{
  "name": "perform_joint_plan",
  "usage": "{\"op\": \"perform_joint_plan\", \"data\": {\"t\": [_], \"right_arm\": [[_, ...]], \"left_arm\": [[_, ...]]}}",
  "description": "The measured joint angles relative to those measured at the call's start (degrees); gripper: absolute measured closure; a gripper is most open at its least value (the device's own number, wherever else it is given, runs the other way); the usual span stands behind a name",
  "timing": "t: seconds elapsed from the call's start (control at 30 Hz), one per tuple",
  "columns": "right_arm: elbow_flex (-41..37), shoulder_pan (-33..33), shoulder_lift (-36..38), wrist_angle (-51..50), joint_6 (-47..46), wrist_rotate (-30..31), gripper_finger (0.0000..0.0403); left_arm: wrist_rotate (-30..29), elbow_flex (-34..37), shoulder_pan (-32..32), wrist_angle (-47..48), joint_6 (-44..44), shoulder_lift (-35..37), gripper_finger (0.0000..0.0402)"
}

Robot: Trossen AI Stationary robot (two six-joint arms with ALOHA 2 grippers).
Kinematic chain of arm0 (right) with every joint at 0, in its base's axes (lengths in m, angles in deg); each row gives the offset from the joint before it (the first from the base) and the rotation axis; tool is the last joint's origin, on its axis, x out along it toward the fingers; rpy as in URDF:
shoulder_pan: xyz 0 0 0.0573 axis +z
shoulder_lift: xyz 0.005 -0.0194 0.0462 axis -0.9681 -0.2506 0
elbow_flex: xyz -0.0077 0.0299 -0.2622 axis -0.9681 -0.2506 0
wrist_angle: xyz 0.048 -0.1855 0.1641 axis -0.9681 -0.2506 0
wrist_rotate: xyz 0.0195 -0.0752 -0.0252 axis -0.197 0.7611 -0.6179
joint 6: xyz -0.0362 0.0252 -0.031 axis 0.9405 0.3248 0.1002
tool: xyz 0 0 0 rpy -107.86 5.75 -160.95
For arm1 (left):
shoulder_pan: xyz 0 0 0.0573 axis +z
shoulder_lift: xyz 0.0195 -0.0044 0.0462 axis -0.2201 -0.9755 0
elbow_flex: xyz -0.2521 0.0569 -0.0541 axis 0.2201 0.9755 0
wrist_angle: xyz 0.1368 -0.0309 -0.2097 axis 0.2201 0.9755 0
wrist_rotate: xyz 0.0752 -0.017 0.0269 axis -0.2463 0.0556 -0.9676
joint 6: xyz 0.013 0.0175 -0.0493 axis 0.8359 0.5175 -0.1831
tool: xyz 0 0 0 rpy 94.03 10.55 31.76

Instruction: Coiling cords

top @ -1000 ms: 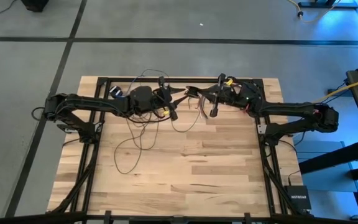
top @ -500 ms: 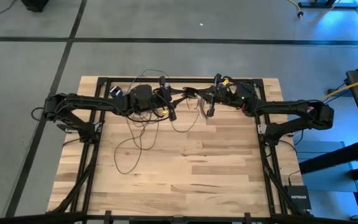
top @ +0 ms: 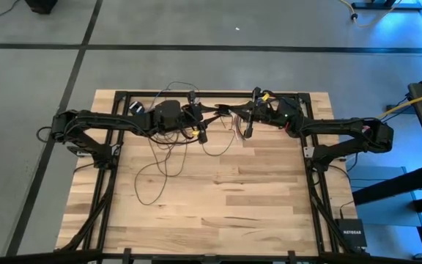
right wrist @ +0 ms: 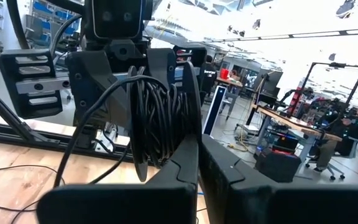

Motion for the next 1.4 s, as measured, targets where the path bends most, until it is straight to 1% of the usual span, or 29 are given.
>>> {"op": "perform_joint_plan", "data": {"t": [0.93, 1.23, 1.3, 1.4], "right_arm": [[0.1, 0.0, 0.0, -0.2, 0.5, 0.0, 0.0394], [0.1, 0.0, 0.1, -0.3, 0.5, 0.0, 0.0394], [0.2, 0.0, 0.2, -0.2, 0.5, 0.0, 0.0394], [0.2, 0.0, 0.2, -0.7, 1.2, 0.5, 0.0394]], "left_arm": [[0.0, 0.0, 0.0, 0.0, 0.0, -0.1, 0.03], [0.0, 0.1, -0.1, -1.5, -2.1, -0.1, 0.03], [-0.1, 0.1, -0.3, -2.0, -1.9, -0.1, 0.03], [-0.6, 0.1, -0.4, 0.2, 0.3, 0.6, 0.03]]}}
